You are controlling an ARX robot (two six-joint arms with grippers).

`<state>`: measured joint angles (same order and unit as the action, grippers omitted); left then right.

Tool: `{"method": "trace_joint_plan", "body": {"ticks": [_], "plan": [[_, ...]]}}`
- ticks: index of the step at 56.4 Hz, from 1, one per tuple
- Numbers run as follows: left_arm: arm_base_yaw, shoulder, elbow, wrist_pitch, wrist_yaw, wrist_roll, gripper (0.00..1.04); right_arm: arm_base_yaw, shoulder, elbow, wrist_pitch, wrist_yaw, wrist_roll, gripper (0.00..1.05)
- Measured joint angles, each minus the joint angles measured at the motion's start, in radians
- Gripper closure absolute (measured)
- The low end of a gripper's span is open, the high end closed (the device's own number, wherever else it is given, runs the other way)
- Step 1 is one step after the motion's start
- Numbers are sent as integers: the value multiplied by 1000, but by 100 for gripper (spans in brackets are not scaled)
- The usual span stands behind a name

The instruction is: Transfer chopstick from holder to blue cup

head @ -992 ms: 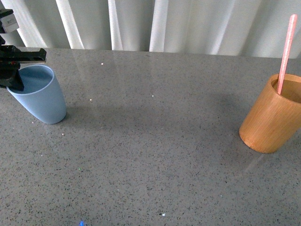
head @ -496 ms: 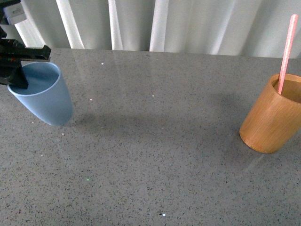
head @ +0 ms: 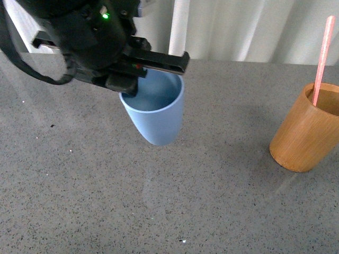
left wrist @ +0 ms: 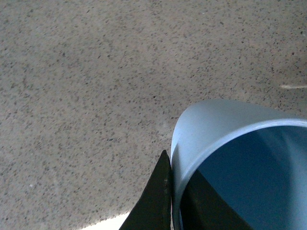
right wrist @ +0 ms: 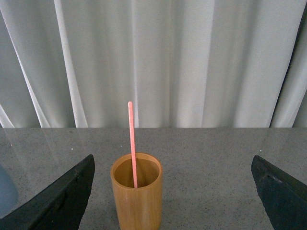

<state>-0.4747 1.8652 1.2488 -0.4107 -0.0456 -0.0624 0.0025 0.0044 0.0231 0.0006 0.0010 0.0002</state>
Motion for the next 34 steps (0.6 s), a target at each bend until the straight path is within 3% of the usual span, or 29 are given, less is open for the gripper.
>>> {"method": "trace_joint_plan", "body": {"ticks": [34], "plan": [[-114,127,34,58,-7,-51,101,0,0,0,0,0,0,10]]}}
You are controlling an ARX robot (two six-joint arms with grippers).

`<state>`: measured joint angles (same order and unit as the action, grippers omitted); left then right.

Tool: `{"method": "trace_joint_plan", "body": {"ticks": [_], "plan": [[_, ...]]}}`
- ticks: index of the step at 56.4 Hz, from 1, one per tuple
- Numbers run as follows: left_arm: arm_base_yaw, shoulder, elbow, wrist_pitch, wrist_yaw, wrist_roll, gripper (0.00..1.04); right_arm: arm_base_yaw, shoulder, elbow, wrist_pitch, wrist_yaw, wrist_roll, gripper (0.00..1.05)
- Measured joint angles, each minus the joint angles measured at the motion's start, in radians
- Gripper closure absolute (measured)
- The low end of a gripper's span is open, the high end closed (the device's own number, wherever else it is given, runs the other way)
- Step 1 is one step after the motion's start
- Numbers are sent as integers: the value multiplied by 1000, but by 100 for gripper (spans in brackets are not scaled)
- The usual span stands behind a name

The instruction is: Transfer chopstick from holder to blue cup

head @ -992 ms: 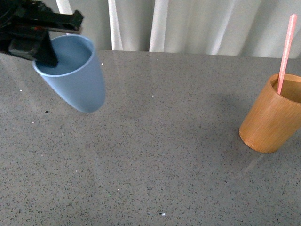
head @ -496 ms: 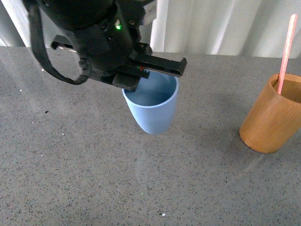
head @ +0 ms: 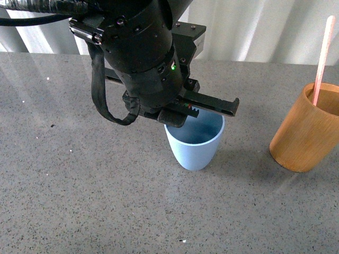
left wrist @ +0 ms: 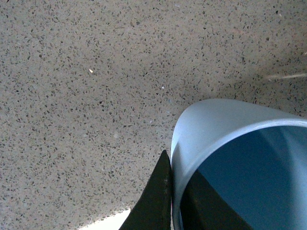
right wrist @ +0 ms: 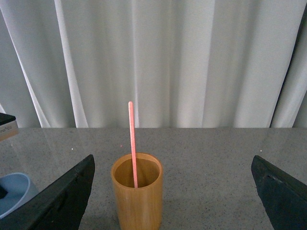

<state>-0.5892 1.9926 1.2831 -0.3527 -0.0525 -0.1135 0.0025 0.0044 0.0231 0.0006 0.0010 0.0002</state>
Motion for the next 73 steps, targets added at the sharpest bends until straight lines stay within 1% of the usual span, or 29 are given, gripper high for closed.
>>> {"method": "trace_joint_plan", "body": {"ticks": [12,13,15,17,18,19,24,26,27,29,30,37,38,42,45,49,52,58,61,64,73], "plan": [[-27,23,-8,26,-18,-19,101,0,0,0,0,0,0,10],[-29,23,-8,26,-18,-23,100,0,0,0,0,0,0,10],[-29,23,-8,24,-3,-26,91,0,0,0,0,0,0,10],[-29,23,-8,23,4,-27,87,0,0,0,0,0,0,10],[-29,23,-8,22,4,-30,84,0,0,0,0,0,0,10],[-28,23,-8,21,9,-34,78,0,0,0,0,0,0,10],[-20,12,-8,17,24,-50,60,0,0,0,0,0,0,10],[-18,7,-8,17,27,-52,57,0,0,0,0,0,0,10],[-15,1,-8,17,29,-54,53,0,0,0,0,0,0,10],[-13,-6,-8,17,31,-55,50,0,0,0,0,0,0,10],[-10,-14,-8,18,32,-58,46,0,0,0,0,0,0,10],[10,-64,-18,31,36,-74,30,0,0,0,0,0,0,10],[17,-79,-24,41,36,-77,26,0,0,0,0,0,0,10],[35,-123,-43,80,23,-85,17,0,0,0,0,0,0,10],[67,-200,-87,161,-2,-96,6,0,0,0,0,0,0,10],[110,-316,-166,283,-57,-98,8,0,0,0,0,0,0,10],[157,-459,-275,421,-104,-100,7,0,0,0,0,0,0,10],[224,-679,-462,579,-165,-102,7,0,0,0,0,0,0,10],[243,-774,-552,616,-192,-102,7,0,0,0,0,0,0,10],[254,-833,-612,620,-201,-102,7,0,0,0,0,1,0,10],[253,-840,-645,634,-198,-93,8,0,0,0,0,1,0,10]]}}
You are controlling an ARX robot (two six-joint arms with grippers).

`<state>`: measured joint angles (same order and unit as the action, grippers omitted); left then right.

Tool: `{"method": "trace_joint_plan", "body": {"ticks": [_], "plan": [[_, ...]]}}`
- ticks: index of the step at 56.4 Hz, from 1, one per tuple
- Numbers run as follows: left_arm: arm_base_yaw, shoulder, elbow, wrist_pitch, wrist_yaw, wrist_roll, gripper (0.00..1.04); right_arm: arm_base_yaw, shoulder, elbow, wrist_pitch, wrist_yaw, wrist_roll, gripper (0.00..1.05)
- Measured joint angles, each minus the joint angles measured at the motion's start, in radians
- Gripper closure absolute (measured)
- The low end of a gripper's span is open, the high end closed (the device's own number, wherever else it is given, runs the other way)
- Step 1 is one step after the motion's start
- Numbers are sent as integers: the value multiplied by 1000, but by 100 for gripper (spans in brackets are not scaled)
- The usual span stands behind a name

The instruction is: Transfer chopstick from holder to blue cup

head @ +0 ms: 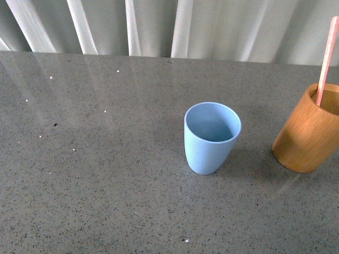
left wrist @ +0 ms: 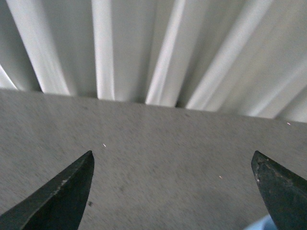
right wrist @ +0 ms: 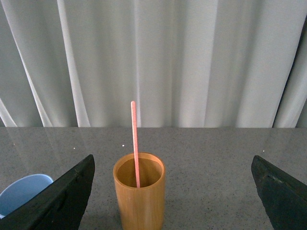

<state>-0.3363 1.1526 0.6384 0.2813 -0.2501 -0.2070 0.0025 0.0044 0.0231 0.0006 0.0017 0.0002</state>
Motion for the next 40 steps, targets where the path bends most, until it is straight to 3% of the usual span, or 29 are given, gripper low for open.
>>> {"method": "trace_joint_plan", "body": {"ticks": [3,10,20,29,40], "plan": [[5,-3,-52,143,-48,60,16,0,0,0,0,0,0,10],[45,-63,-187,347,-24,151,36,0,0,0,0,0,0,10],[115,-166,-319,379,31,185,65,0,0,0,0,0,0,10],[179,-284,-433,378,99,193,102,0,0,0,0,0,0,10],[231,-406,-513,334,149,199,101,0,0,0,0,0,0,10]]}}
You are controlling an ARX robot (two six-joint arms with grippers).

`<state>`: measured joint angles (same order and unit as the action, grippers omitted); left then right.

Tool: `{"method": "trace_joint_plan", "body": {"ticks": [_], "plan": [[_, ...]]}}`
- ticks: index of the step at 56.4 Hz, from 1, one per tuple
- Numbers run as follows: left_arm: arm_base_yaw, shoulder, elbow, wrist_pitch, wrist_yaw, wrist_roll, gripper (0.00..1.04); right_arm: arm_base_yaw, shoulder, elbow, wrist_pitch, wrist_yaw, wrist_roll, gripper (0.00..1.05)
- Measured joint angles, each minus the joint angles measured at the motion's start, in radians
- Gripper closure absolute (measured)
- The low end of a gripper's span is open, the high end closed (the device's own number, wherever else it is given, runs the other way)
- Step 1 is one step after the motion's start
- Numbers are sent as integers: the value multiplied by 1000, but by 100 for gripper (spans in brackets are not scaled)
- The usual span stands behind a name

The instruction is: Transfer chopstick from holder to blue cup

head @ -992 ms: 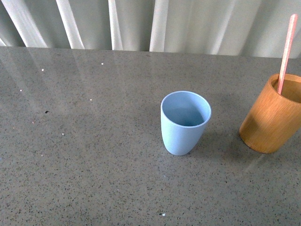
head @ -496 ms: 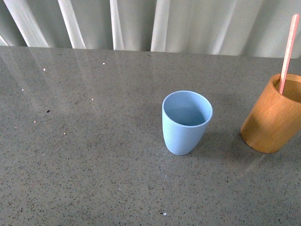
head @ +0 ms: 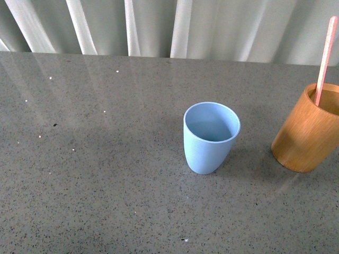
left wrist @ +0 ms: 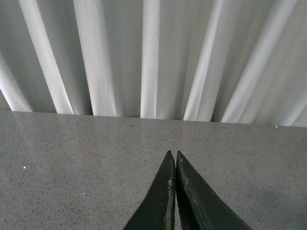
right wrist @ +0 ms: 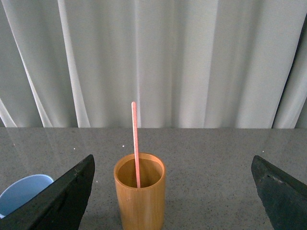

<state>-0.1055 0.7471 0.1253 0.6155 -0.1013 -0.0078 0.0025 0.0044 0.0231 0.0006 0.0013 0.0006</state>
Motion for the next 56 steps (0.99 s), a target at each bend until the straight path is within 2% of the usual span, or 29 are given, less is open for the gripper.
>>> {"method": "trace_joint_plan", "body": {"ticks": [3,6,11,25,32,56], "plan": [[14,-39,-18,-21,20,0,101,0,0,0,0,0,0,10],[71,-79,-35,-45,89,0,101,0,0,0,0,0,0,10],[98,-122,-51,-72,95,0,101,0,0,0,0,0,0,10],[103,-243,-84,-158,99,0,101,0,0,0,0,0,0,10],[103,-274,-107,-143,98,2,101,0,0,0,0,0,0,10],[103,-450,-107,-315,101,2,101,0,0,0,0,0,0,10]]}}
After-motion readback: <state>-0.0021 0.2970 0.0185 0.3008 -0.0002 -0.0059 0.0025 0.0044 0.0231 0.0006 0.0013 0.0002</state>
